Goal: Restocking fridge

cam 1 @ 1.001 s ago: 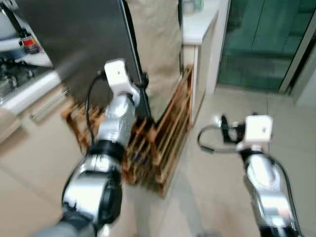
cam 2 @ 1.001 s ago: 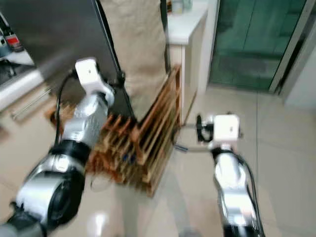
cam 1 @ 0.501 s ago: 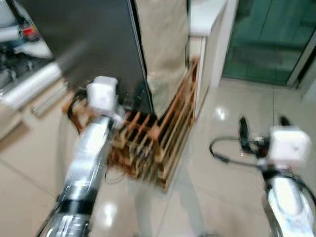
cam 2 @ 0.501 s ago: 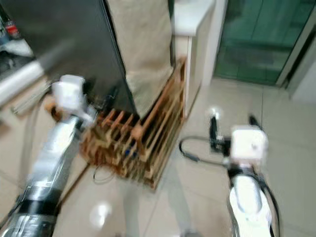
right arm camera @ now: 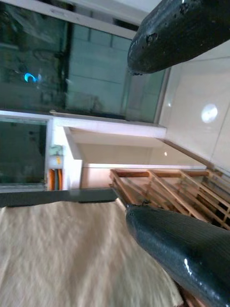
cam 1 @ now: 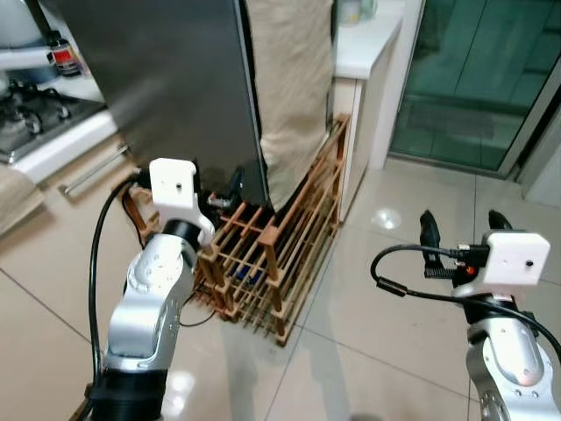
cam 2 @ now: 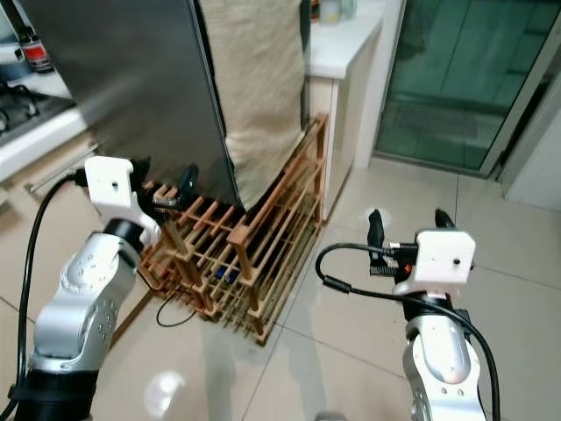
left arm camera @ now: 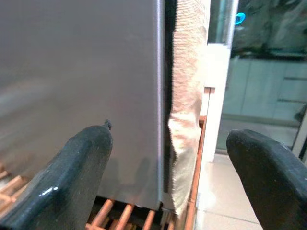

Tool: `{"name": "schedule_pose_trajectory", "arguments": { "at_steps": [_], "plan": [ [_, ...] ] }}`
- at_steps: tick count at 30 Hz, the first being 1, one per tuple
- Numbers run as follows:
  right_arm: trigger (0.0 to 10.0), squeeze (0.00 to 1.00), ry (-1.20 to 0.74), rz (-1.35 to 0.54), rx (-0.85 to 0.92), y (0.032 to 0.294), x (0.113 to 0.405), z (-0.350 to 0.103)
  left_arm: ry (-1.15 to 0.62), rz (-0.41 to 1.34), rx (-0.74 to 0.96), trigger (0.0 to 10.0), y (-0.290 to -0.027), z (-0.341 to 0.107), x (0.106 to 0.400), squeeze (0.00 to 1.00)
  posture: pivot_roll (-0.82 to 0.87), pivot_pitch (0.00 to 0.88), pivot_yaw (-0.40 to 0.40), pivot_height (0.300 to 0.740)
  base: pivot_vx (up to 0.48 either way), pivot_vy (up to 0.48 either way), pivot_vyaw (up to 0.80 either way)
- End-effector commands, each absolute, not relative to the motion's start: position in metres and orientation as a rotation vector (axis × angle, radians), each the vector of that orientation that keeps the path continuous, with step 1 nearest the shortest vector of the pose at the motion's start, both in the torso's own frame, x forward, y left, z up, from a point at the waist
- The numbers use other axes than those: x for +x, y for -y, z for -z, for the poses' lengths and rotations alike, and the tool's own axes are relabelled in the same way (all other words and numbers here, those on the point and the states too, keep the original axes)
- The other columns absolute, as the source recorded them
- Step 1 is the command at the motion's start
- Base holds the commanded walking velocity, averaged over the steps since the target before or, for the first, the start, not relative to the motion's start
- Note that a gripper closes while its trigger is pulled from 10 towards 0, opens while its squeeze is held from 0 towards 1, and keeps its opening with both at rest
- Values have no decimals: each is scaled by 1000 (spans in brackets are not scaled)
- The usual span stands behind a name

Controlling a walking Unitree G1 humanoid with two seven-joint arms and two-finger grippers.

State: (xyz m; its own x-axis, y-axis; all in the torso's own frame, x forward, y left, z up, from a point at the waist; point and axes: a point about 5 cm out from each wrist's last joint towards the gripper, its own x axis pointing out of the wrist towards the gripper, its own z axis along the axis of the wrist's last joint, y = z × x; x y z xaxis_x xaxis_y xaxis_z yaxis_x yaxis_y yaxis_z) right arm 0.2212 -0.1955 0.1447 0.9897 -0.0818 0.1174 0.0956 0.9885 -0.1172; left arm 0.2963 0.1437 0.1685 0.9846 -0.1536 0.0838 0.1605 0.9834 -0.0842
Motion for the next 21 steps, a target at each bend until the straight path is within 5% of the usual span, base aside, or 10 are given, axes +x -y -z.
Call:
{"name": "schedule_pose_trajectory", "arguments": {
  "at_steps": [1,10,21],
  "plan": [
    [10000,8,107,87,-118,193,223,-144,52,127,-87,10000,-148,-169,303,0,-141,0,121,740,435,0,0],
    [10000,4,114,78,-142,194,228,-145,-5,63,-112,10000,-146,-164,319,0,-167,0,129,740,452,0,0],
    [10000,4,117,55,-154,190,234,-146,2,58,-142,10000,-139,-168,339,0,-171,0,123,740,0,0,0]
  ]
}}
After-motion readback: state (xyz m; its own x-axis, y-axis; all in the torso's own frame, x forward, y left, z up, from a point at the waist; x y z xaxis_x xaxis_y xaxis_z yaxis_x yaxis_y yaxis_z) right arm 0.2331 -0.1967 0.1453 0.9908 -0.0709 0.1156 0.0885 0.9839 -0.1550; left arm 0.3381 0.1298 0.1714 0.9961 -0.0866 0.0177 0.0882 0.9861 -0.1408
